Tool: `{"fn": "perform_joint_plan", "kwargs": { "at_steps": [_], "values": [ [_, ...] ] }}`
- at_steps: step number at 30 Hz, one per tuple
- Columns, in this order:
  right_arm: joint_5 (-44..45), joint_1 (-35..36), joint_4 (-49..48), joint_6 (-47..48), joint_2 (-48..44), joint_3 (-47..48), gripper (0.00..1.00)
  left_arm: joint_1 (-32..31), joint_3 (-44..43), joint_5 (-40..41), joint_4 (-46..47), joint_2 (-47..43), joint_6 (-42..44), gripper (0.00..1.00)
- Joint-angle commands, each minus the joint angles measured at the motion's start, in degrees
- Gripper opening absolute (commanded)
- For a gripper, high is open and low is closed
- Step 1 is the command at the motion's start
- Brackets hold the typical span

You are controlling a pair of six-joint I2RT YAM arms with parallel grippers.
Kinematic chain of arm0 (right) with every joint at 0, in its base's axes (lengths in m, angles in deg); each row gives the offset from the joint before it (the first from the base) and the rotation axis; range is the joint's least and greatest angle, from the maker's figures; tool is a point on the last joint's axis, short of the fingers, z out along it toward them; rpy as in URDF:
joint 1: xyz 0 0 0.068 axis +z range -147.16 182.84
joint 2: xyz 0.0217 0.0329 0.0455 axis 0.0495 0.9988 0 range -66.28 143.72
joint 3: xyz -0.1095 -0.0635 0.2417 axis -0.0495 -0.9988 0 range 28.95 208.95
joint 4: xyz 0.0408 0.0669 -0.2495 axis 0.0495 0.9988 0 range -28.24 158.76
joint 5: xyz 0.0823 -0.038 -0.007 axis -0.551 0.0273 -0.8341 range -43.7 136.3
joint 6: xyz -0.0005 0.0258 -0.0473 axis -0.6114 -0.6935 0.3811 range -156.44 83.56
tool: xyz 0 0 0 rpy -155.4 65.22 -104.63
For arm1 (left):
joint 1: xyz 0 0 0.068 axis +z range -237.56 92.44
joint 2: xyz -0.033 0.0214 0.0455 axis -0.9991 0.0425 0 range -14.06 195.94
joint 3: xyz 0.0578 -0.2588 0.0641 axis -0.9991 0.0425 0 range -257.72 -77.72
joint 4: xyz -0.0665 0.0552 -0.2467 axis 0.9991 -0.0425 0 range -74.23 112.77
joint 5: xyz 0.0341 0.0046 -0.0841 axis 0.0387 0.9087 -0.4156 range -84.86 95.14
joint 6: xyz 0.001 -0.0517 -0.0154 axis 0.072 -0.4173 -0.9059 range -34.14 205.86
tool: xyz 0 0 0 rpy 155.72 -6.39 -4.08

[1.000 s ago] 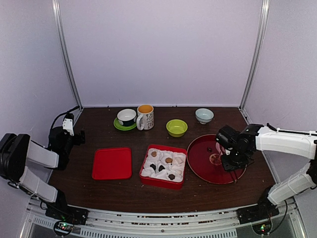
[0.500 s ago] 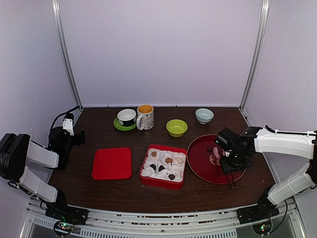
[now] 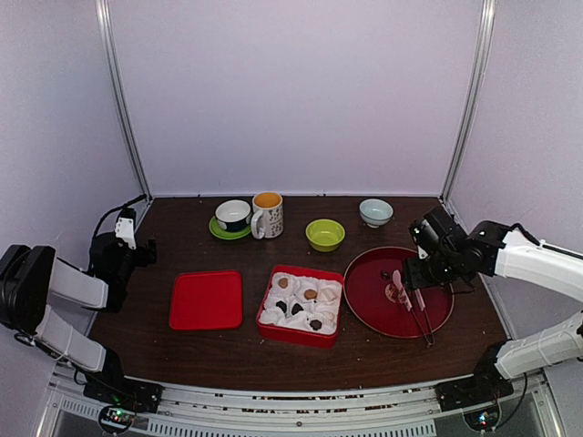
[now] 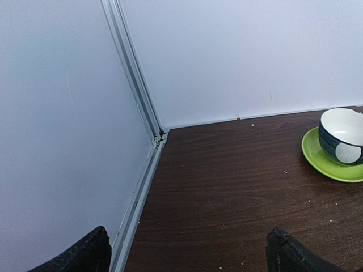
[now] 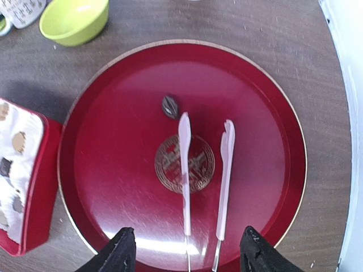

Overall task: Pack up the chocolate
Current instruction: Place the clamp on the plate, then pick up the box lid from the center of the board.

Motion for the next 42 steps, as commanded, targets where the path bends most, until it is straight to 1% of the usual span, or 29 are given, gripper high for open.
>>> {"fn": "perform_joint_plan", "kwargs": {
  "at_steps": [1, 8, 13, 20, 24, 27, 30, 31, 33, 35, 36, 37, 38, 40, 42],
  "values": [
    [2.9, -0.1, -4.5, 1.8, -0.6, 1.9, 0.64, 0.5, -0.6, -0.4, 3.3, 0.3, -0.1, 0.98],
    [4.7, -0.1, -12.3, 2.8, -2.4, -0.1, 0.64, 0.6, -0.6, -0.4, 3.3, 0.3, -0.1, 0.98],
    [4.3, -0.2, -17.1, 4.9, -2.1, -1.3, 0.64, 0.6, -0.7, -0.4, 3.2, 0.3, -0.2, 0.98],
    [1.3, -0.3, -19.2, 6.1, 1.3, -0.9, 0.64, 0.5, -0.6, -0.4, 3.3, 0.3, -0.2, 0.98],
    [-4.1, -0.3, -19.9, 4.6, 3.2, -0.9, 0.64, 0.6, -0.7, -0.3, 3.2, 0.3, -0.3, 0.98],
    [-9.6, -0.2, -21.3, 3.1, 5.2, -1.3, 0.65, 0.5, -0.8, 3.1, 3.0, 0.2, -1.3, 0.98],
    [-11.4, -0.1, -22.5, 2.3, 7.3, -1.4, 0.65, 0.5, 0.9, 9.8, 5.2, -1.4, -3.4, 0.98],
    [-11.7, -0.1, -22.8, 2.3, 7.8, -1.3, 0.65, 0.4, 1.0, 11.8, 4.1, -2.6, -4.5, 0.98],
    [-12.7, -0.1, -23.2, 2.3, 8.6, -0.9, 0.65, 0.2, 1.0, 11.8, 2.4, -5.5, -4.1, 0.98],
    [-13.3, 0.0, -23.7, 2.2, 9.0, -0.6, 0.65, 0.0, 0.3, 10.1, -4.3, -10.2, -3.9, 0.98],
    [-13.6, 0.0, -24.1, 2.2, 9.2, -0.5, 0.65, -0.1, -1.1, 9.3, -10.1, -12.7, -5.1, 0.98],
    [-13.8, 0.0, -24.3, 2.3, 9.3, -0.5, 0.65, -0.1, -3.4, 8.2, -20.7, -16.1, -6.9, 0.98],
    [-14.0, 0.0, -24.5, 2.2, 9.6, -0.4, 0.65, -0.2, -6.3, 7.0, -29.5, -18.1, -8.9, 0.98],
    [-14.5, 0.0, -24.8, 2.4, 10.3, 0.0, 0.65, -0.5, -13.2, 6.5, -44.6, -19.8, -13.1, 0.98],
    [-14.8, 0.1, -25.0, 2.4, 11.0, 0.3, 0.65, -0.6, -16.4, 6.5, -54.0, -20.8, -18.4, 0.98]
  ]
}}
